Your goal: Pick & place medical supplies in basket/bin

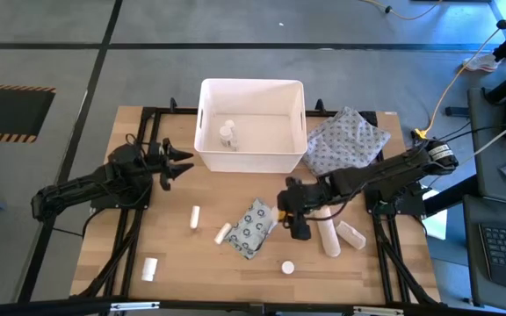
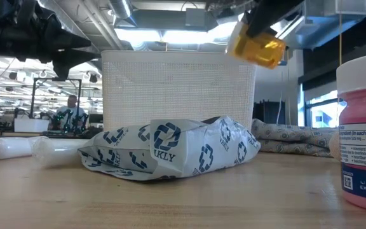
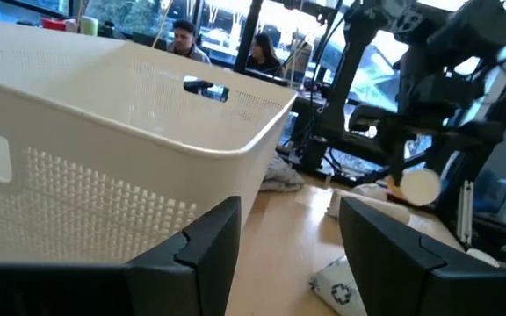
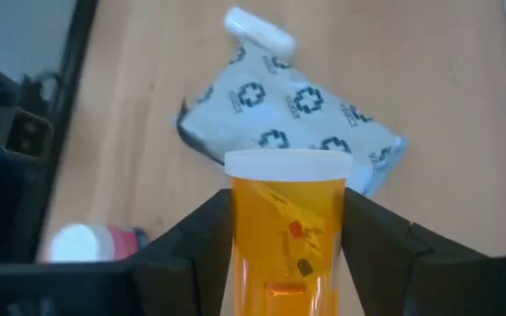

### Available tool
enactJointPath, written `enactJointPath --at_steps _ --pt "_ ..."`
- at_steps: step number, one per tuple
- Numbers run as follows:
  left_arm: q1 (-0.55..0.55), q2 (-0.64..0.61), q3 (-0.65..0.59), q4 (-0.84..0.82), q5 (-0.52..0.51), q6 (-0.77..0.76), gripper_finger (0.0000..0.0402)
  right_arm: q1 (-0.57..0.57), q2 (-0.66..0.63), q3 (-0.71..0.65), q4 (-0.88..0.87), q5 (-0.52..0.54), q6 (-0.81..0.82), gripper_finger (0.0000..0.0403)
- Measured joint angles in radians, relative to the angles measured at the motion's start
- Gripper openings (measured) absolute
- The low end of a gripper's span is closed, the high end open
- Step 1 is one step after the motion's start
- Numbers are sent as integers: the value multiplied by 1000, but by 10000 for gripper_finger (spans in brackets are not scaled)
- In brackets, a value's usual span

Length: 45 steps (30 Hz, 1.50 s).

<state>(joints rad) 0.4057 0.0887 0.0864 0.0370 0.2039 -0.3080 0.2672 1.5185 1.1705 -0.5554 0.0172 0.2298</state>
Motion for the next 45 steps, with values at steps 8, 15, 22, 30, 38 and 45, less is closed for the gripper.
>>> enactJointPath --at_steps 8,15,22,30,38,45 --pt "-20 10 0 43 87 41 187 -23 0 3 -13 41 -57 183" --pt "-131 56 0 229 121 306 187 -36 0 3 33 19 -51 183" --pt "-246 164 0 366 66 525 187 -36 0 3 99 -42 -50 183" --pt "-384 387 47 530 26 772 187 -54 0 29 129 -48 -25 183" --pt "-516 716 226 527 -99 955 187 -79 0 119 127 -48 31 183" --pt "-552 989 413 483 -209 995 191 -82 0 147 125 -123 56 183"
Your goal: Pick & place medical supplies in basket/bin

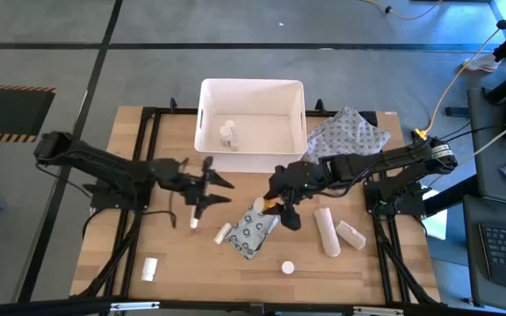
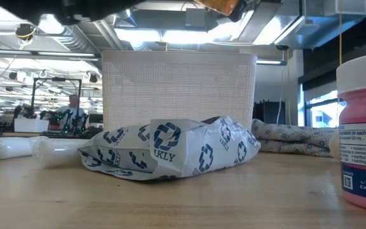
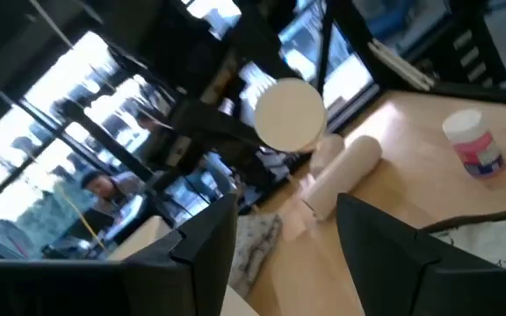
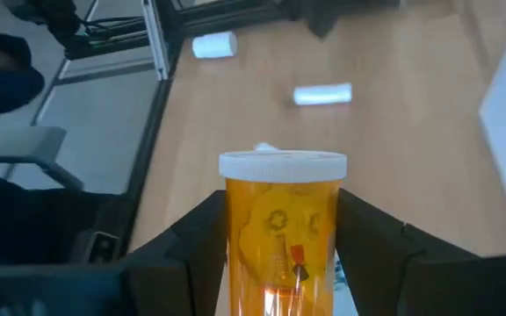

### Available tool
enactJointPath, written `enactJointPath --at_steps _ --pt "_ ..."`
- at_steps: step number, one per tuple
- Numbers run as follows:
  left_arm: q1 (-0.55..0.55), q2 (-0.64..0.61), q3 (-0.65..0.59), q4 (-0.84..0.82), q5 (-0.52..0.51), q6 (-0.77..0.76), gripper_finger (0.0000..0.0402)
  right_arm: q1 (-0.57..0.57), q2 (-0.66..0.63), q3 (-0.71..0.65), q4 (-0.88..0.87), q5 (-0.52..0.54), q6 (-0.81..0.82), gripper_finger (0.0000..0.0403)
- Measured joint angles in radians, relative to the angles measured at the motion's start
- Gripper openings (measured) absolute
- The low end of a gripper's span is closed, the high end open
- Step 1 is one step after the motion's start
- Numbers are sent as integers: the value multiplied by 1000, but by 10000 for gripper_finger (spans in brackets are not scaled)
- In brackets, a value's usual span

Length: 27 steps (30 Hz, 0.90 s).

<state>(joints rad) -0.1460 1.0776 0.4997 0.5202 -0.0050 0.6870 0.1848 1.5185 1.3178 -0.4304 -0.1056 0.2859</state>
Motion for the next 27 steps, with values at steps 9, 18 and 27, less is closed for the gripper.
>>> enactJointPath --at_steps 9,18,27 --pt "-44 246 187 -60 -4 64 245 0 0 0 -20 -1 117 183" --pt "-100 342 272 -60 -199 225 276 0 0 0 -65 -1 187 183" --pt "-109 350 281 -6 -200 266 276 0 0 0 -68 -4 212 183"
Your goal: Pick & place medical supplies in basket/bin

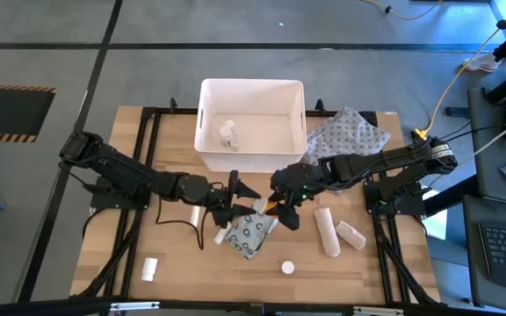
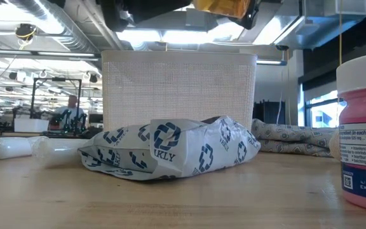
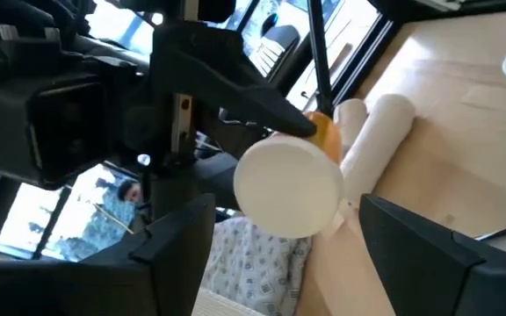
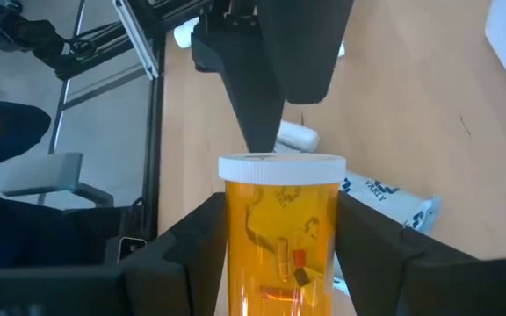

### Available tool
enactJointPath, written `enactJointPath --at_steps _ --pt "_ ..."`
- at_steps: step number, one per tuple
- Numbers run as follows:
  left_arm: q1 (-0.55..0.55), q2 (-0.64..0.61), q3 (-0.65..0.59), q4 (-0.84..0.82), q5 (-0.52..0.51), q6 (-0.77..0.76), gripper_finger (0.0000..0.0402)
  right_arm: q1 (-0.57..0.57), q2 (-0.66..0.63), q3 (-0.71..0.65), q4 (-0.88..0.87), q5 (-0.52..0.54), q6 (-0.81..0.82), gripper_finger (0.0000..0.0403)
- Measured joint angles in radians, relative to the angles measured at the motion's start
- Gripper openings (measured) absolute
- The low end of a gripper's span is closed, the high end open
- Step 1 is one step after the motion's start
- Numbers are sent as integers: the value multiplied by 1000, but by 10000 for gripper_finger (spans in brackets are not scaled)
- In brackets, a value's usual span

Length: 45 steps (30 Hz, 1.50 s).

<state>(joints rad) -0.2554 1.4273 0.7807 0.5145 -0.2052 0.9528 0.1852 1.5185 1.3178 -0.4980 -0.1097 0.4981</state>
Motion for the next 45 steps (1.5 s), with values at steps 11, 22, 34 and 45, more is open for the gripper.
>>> enactJointPath --at_steps 11,22,34,45 --pt "29 0 0 14 86 -53 276 0 0 0 0 -24 -1 183" --pt "36 19 8 14 128 -80 276 0 0 0 20 -24 -6 183" --pt "36 77 10 143 120 -76 276 0 0 -2 24 -24 -9 183" --pt "42 145 132 -13 155 -108 276 1 0 -2 20 -27 -9 183"
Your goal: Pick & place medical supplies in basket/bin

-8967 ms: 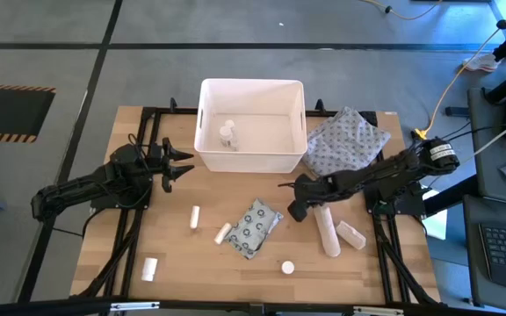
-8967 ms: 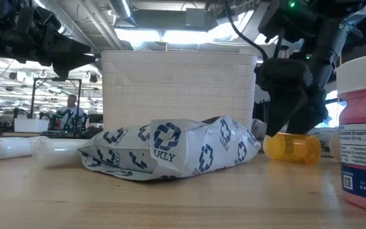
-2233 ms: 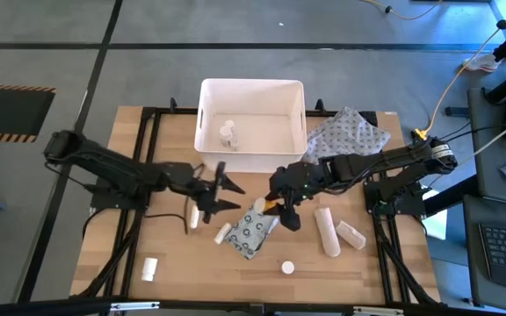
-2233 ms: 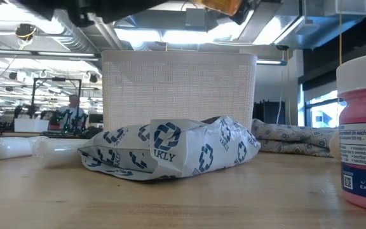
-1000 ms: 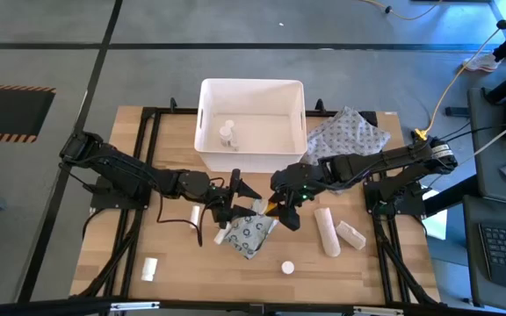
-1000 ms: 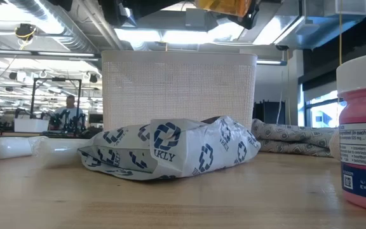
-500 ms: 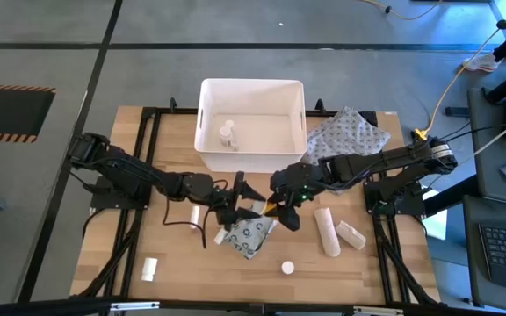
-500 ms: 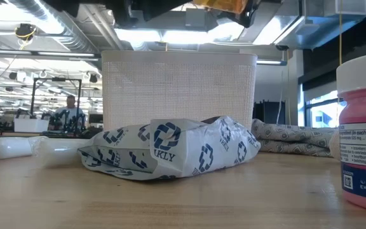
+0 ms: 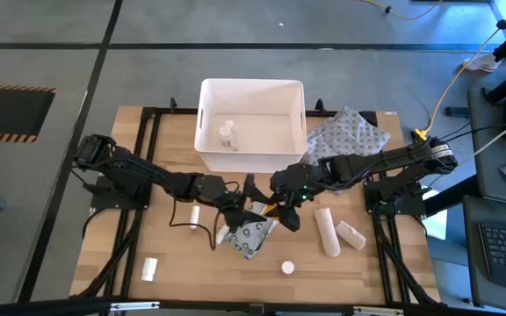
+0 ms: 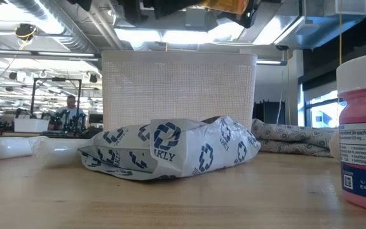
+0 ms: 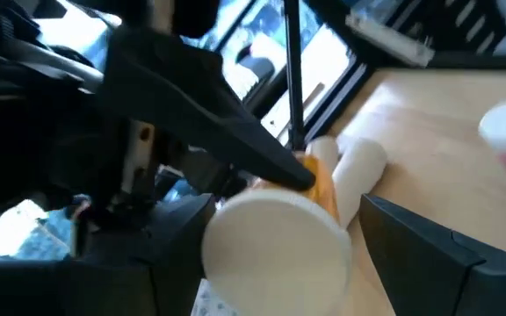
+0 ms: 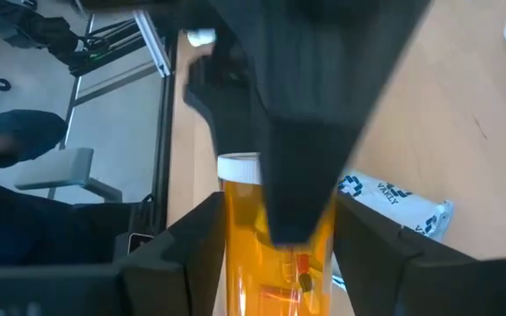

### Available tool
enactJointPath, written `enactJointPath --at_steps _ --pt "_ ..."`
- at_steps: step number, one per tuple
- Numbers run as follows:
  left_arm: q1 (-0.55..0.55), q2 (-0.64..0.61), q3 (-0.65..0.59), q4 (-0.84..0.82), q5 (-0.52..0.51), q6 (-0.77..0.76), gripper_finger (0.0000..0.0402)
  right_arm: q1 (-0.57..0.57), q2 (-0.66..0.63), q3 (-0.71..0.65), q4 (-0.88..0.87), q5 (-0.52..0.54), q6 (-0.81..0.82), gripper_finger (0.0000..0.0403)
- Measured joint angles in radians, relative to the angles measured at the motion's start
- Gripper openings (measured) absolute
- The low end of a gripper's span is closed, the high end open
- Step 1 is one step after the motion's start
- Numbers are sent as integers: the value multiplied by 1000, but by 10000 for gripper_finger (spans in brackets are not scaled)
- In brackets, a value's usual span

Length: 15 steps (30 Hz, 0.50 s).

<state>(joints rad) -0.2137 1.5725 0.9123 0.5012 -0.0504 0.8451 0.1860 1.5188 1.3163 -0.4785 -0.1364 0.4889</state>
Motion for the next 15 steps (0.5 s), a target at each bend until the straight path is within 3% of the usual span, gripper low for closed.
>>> enactJointPath --at_steps 10,15 --pt "-3 32 24 -8 -2 29 275 0 0 0 -20 -24 -21 183" --pt "-6 29 24 5 8 10 252 0 0 0 -21 -23 -28 183"
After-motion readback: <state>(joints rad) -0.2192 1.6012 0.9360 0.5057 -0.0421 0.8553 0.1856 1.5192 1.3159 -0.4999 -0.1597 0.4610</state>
